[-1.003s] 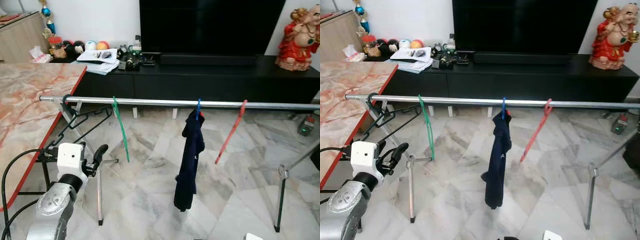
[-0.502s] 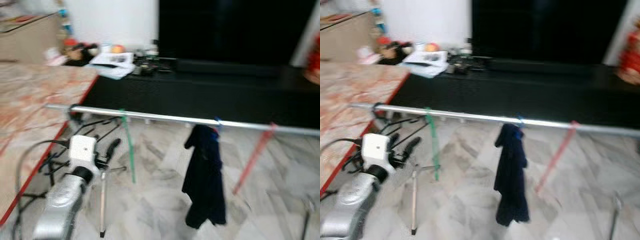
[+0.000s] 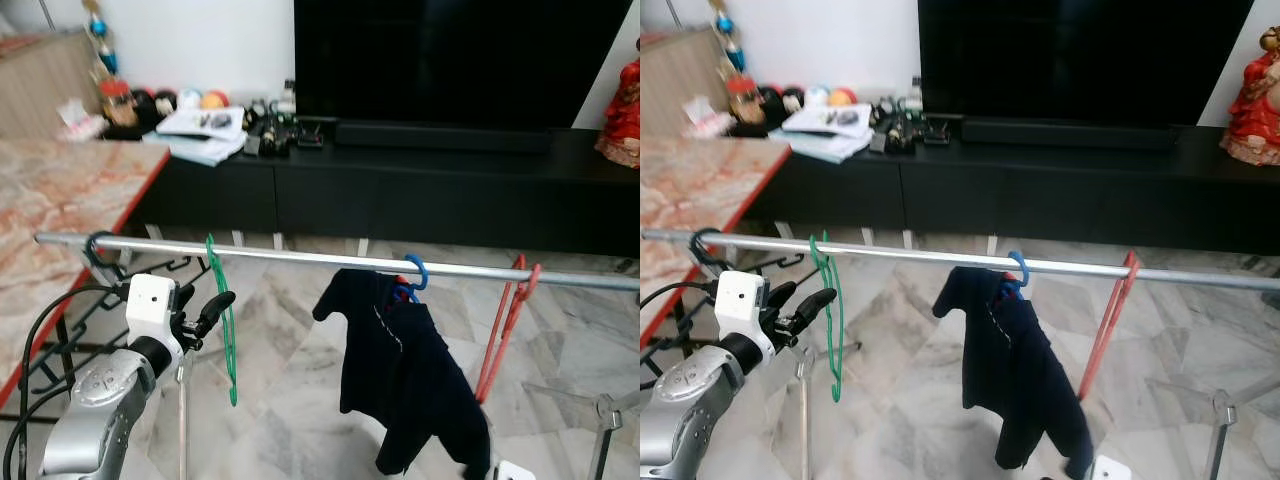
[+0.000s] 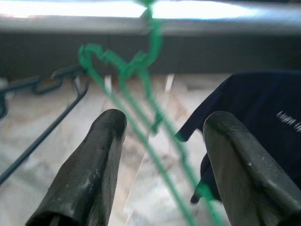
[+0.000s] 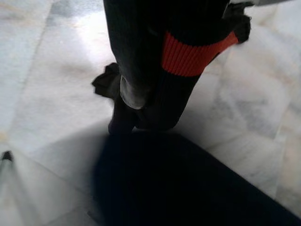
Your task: Hang hanger
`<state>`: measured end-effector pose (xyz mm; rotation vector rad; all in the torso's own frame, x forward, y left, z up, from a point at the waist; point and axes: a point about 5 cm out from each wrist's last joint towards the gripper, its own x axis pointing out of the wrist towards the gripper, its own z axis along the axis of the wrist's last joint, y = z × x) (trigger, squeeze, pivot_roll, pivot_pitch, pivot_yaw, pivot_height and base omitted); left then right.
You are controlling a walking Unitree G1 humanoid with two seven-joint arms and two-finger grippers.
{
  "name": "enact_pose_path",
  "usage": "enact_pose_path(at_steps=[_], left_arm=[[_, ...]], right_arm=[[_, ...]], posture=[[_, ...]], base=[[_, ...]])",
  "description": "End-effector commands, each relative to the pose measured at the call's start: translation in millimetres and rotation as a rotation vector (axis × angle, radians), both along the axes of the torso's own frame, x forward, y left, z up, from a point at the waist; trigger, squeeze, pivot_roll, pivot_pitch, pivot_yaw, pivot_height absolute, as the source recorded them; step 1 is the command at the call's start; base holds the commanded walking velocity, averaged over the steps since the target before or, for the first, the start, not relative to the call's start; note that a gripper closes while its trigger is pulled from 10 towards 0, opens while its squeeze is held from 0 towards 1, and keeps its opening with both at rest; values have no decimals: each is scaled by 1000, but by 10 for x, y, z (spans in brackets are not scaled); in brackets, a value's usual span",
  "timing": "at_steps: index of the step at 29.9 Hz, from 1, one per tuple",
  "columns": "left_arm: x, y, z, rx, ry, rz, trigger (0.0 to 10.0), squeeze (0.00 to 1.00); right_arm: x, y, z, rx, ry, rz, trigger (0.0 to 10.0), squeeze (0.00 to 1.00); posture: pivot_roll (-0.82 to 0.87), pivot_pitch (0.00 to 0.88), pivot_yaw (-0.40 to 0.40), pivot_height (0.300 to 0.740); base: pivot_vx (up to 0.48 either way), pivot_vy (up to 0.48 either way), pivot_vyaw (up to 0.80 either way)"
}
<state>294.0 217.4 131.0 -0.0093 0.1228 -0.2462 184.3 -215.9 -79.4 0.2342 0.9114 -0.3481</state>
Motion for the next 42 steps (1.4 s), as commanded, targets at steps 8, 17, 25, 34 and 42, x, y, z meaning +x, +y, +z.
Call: enact_pose_path(at_steps=[8,17,25,34,42], left_arm=[[263,-52,55,-90,91,-43,10000,0],[552,-135,115,-116,116,-34,10000,918],[727,-233,30,-111,204,75,10000,1000],[817,-298,-79,-136,229,200,10000,0],[873,-327,-66,-214,221,257,10000,0]], right_arm=[[-110,91,-66,22,17,-32,10000,0],[-235,224,-135,48,29,-80,10000,0],[-218,206,-124,44,18,-98,10000,0],[-233,170,-124,32,19,-92,10000,0],[-286,161,-142,24,27,-95,10000,0]], posture=[[75,95,38,740],[68,99,78,740],[49,93,73,740],[36,105,69,740],[26,117,74,740]], base=[[0,0,0],[0,0,0],[0,0,0],[0,0,0],[0,0,0]])
